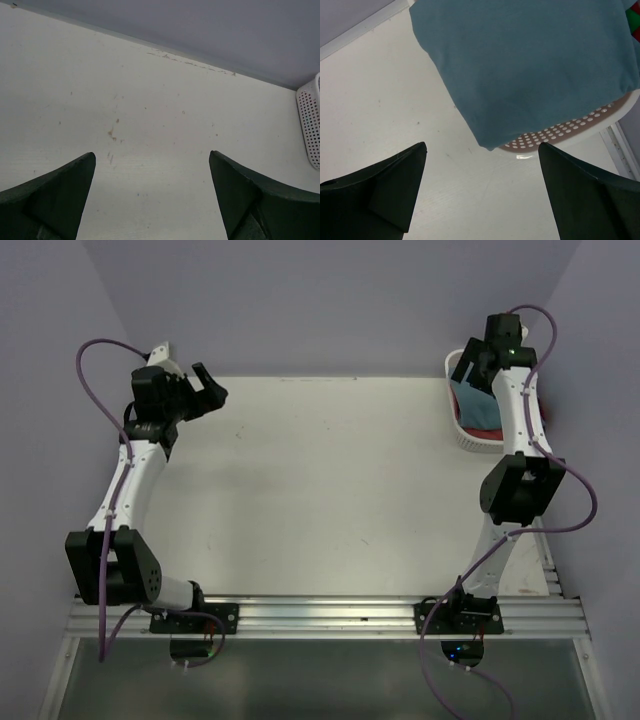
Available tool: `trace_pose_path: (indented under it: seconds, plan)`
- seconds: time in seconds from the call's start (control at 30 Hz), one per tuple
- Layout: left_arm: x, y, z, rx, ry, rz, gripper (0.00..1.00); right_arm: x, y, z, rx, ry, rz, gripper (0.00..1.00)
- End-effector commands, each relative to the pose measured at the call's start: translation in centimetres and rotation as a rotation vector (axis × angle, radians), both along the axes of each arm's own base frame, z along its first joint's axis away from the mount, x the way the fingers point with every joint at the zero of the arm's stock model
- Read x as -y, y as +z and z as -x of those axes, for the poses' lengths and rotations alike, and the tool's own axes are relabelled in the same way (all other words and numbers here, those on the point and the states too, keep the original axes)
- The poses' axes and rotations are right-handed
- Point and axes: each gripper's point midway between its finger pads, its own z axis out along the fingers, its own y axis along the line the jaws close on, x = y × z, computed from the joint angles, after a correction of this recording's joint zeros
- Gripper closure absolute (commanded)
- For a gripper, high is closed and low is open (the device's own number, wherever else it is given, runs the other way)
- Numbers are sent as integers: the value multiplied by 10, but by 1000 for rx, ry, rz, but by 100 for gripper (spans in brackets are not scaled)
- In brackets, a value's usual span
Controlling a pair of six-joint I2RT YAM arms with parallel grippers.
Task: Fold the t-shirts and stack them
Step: Grab the tshirt from the pile
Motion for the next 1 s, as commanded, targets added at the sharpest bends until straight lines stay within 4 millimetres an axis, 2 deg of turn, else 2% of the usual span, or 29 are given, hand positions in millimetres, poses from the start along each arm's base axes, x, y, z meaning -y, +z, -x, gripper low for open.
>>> trace_pose_path:
  seconds: [0.0, 0.1, 0.13, 0.17, 0.23, 0.27, 0.3, 0.33, 0.37, 0.57, 0.6, 0.7, 0.73, 0.83, 0.93, 0.97]
  plan:
    - [8, 30, 8, 105, -33, 32, 0, -2, 37, 1, 99, 32, 13, 1]
    - [15, 24, 15, 95, -62, 61, 0, 0, 33, -4, 98, 9, 4, 1]
    - [17, 21, 16, 83, -70, 68, 0, 6, 33, -6, 100, -21, 22, 1]
    - [19, 17, 17, 74, -81, 74, 0, 9, 23, -10, 82, -37, 25, 1]
    - [27, 10, 23, 46, -117, 101, 0, 21, 28, -17, 103, -84, 43, 1]
    - [28, 9, 25, 41, -123, 106, 0, 25, 17, -23, 86, -101, 44, 2]
    - [29, 8, 27, 36, -127, 110, 0, 31, 23, -27, 104, -121, 42, 2]
    - [29, 2, 30, 20, -125, 112, 0, 34, 21, -30, 104, -132, 40, 3]
    - [30, 4, 33, 28, -126, 112, 0, 40, 19, -32, 103, -154, 44, 4]
    - [27, -1, 42, 12, -113, 98, 0, 61, -20, -46, 67, -184, -15, 7]
    - [26, -2, 42, 7, -109, 92, 0, 61, -35, -49, 44, -179, -26, 7]
    - [25, -1, 44, 9, -105, 85, 0, 58, -56, -54, 11, -149, -70, 7]
    - [25, -1, 45, 9, -104, 85, 0, 57, -69, -56, -11, -138, -84, 7]
    - [25, -2, 46, 9, -103, 86, 0, 49, -88, -60, -41, -91, -129, 10]
    - [25, -3, 48, 8, -103, 85, 0, 41, -97, -61, -54, -56, -166, 23]
    - [24, -4, 48, 6, -102, 85, 0, 41, -98, -61, -55, -53, -171, 44]
